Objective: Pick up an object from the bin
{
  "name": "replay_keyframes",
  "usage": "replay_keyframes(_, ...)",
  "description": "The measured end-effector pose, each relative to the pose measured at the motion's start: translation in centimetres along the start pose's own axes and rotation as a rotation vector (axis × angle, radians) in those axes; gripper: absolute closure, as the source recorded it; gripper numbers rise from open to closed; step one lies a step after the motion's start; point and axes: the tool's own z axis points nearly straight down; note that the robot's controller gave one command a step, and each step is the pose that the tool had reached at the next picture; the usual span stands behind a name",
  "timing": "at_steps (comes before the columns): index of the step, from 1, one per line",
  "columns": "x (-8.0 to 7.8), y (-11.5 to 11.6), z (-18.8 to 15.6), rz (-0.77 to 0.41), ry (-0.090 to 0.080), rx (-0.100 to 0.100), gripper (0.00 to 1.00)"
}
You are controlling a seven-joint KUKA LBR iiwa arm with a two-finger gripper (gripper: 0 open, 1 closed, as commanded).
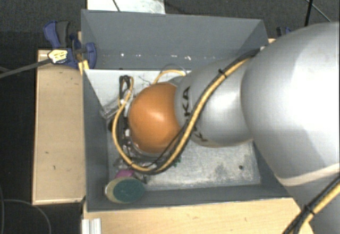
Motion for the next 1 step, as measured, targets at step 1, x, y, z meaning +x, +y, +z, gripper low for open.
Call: replay_keyframes(1, -0.68, -0.19, -13.23, 0.001, 0.000, 0.000, 1.00)
